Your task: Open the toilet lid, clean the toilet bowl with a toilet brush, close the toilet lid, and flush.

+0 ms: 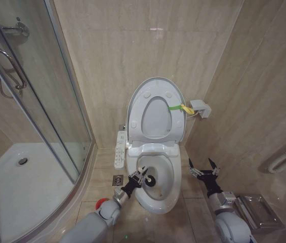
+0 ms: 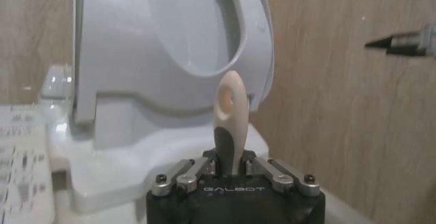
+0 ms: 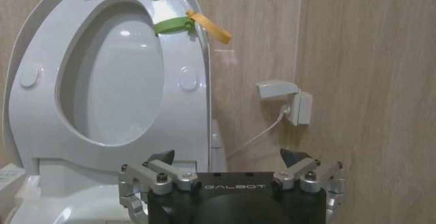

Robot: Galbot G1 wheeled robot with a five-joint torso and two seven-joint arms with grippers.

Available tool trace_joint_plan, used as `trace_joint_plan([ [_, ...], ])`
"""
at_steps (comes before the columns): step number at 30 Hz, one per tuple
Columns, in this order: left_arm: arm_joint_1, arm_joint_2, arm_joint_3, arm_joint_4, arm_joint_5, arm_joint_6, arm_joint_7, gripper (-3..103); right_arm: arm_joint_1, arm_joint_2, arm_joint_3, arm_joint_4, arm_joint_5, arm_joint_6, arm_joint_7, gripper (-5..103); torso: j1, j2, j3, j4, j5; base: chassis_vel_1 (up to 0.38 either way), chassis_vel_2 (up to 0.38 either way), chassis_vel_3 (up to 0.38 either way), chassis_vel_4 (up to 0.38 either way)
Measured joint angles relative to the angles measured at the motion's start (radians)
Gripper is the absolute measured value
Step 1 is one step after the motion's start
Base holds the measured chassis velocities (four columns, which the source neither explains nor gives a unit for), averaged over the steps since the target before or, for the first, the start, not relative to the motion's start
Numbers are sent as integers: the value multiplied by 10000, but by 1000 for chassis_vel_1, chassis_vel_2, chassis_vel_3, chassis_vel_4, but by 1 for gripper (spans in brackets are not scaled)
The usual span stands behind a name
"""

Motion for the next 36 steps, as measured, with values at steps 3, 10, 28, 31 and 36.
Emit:
trace_joint_plan([
  [3,111,157,119,-556,-47,138,-76,19,0,0,0,0,0,0,0,100,-1,0,0,0,0,0,0,0,0],
  [10,408,154,315,-868,27,245,-114,19,0,0,0,0,0,0,0,100,-2,0,-1,0,-2,0,0,0,0],
  [28,609,201,216,-873,131,298,-141,19,0,0,0,0,0,0,0,100,-2,1,0,0,-3,0,0,0,0],
  [31,485,105,87,-371,146,167,-45,19,0,0,0,0,0,0,0,100,-1,0,0,0,-2,0,0,0,0],
  [36,246,86,-115,14,98,-14,36,19,0,1,0,0,0,0,0,100,0,0,0,0,-1,0,0,0,0],
])
